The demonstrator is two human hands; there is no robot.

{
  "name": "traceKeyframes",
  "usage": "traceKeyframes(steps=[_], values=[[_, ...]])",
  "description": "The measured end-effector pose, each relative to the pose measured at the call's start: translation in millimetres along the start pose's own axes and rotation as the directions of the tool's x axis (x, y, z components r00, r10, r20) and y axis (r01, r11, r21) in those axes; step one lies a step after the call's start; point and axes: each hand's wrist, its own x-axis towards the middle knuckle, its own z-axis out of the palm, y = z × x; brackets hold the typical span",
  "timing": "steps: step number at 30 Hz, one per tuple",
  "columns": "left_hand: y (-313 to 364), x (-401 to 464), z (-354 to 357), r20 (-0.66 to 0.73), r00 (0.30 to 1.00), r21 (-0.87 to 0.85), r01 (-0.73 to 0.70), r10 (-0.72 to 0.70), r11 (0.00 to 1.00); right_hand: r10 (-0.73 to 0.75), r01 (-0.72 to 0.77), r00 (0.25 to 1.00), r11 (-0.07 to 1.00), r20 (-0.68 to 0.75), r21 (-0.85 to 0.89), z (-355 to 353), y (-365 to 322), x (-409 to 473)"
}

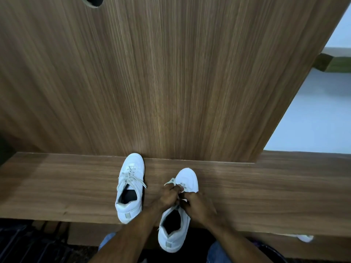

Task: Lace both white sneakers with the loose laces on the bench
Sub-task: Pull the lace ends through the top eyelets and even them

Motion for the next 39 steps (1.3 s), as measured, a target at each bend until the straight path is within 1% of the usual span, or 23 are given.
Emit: traceKeyframes(steps=[1, 3, 5, 8, 10, 11, 14, 15, 17, 18, 19, 21, 23, 25, 26, 27, 29, 30, 32, 34, 36, 37, 39], values=[[3.6, -3.0, -0.1, -0.008, 1.0, 0.0, -0.01, 0.01, 1.0, 0.02, -0.019, 0.999, 0.999, -0.042, 0.026, -1.7, -5.0, -1.8], [9.2, -9.0, -2.2, -0.008, 0.999, 0.061, -0.035, 0.035, 0.998, 0.088, -0.068, 0.993, 0.971, -0.081, 0.227, 0.8, -8.0, -3.5], [7.9, -11.2, -8.3, 0.0, 0.993, 0.23, -0.111, 0.114, 0.967, 0.159, -0.11, 0.983, 0.91, -0.092, 0.399, 8.9, -1.6, 2.9], [5.7, -17.6, -24.9, 0.087, 0.949, 0.493, -0.304, 0.302, 0.815, 0.235, -0.174, 0.971, 0.825, -0.046, 0.537, 9.4, -0.9, 7.4], [2.8, -20.5, -33.7, 0.163, 0.934, 0.585, -0.35, 0.316, 0.732, 0.275, -0.233, 0.961, 0.745, 0.032, 0.625, 7.6, -0.5, 7.4], [1.9, -21.1, -36.4, 0.192, 0.927, 0.651, -0.365, 0.322, 0.665, 0.283, -0.26, 0.956, 0.715, 0.072, 0.648, 6.0, 0.1, 7.6], [-4.8, -15.2, -41.8, 0.269, 0.896, 0.845, -0.395, 0.353, 0.36, 0.29, -0.309, 0.946, 0.662, 0.147, 0.682, 1.6, 0.2, 11.6], [-5.4, -14.3, -42.6, 0.315, 0.867, 0.859, -0.433, 0.387, 0.273, 0.298, -0.331, 0.94, 0.665, 0.169, 0.669, -2.3, -0.6, 13.5], [-3.2, -13.9, -44.4, 0.436, 0.774, 0.832, -0.542, 0.459, 0.123, 0.3, -0.36, 0.932, 0.697, 0.204, 0.62, -8.8, -4.8, 17.9], [-1.1, -13.7, -45.1, 0.488, 0.734, 0.815, -0.577, 0.472, 0.054, 0.302, -0.367, 0.93, 0.718, 0.211, 0.591, -11.6, -7.8, 19.6], [-0.1, -12.1, -45.3, 0.52, 0.715, 0.803, -0.596, 0.467, 0.018, 0.298, -0.364, 0.931, 0.741, 0.21, 0.564, -13.8, -8.6, 21.7], [1.5, -8.7, -45.6, 0.527, 0.732, 0.795, -0.604, 0.432, 0.054, 0.297, -0.366, 0.931, 0.743, 0.213, 0.56, -17.6, -10.4, 22.1], [-1.7, -4.7, -44.4, 0.458, 0.786, 0.775, -0.582, 0.416, 0.245, 0.296, -0.353, 0.935, 0.711, 0.196, 0.608, -16.8, -7.8, 19.1], [-5.2, -3.1, -45.2, 0.321, 0.878, 0.706, -0.472, 0.354, 0.528, 0.279, -0.304, 0.949, 0.697, 0.145, 0.649, -11.2, -4.5, 14.3], [-5.0, -4.7, -45.2, 0.269, 0.912, 0.648, -0.41, 0.311, 0.642, 0.256, -0.258, 0.961, 0.709, 0.101, 0.657, -6.1, -2.5, 12.2], [-4.0, -6.4, -44.7, 0.234, 0.932, 0.587, -0.363, 0.277, 0.724, 0.217, -0.194, 0.975, 0.741, 0.044, 0.642, -0.6, -0.4, 10.5], [0.9, -10.1, -42.5, 0.201, 0.947, 0.501, -0.32, 0.251, 0.804, 0.103, -0.052, 0.993, 0.836, -0.062, 0.546, 8.5, 3.1, 8.0], [3.5, -12.4, -40.4, 0.196, 0.951, 0.492, -0.306, 0.238, 0.815, 0.054, -0.001, 0.994, 0.876, -0.095, 0.482, 12.2, 5.6, 7.5], [3.8, -12.3, -37.8, 0.18, 0.955, 0.531, -0.296, 0.236, 0.794, 0.036, 0.019, 0.991, 0.915, -0.128, 0.402, 12.6, 6.1, 7.7], [-0.8, -9.0, -36.4, 0.126, 0.956, 0.669, -0.279, 0.265, 0.689, 0.056, 0.0, 0.989, 0.924, -0.135, 0.383, 9.9, 2.4, 7.6], [-6.4, -7.4, -33.8, 0.084, 0.948, 0.771, -0.257, 0.307, 0.582, 0.109, -0.053, 0.991, 0.839, -0.073, 0.541, 7.1, -2.4, 7.2], [-9.8, -7.3, -31.4, 0.075, 0.944, 0.786, -0.255, 0.322, 0.564, 0.152, -0.114, 0.988, 0.761, -0.004, 0.638, 6.0, -3.4, 7.0], [-15.0, -7.7, -25.3, 0.056, 0.931, 0.786, -0.263, 0.36, 0.559, 0.232, -0.26, 0.962, 0.634, 0.142, 0.728, 3.5, -3.0, 6.7]])
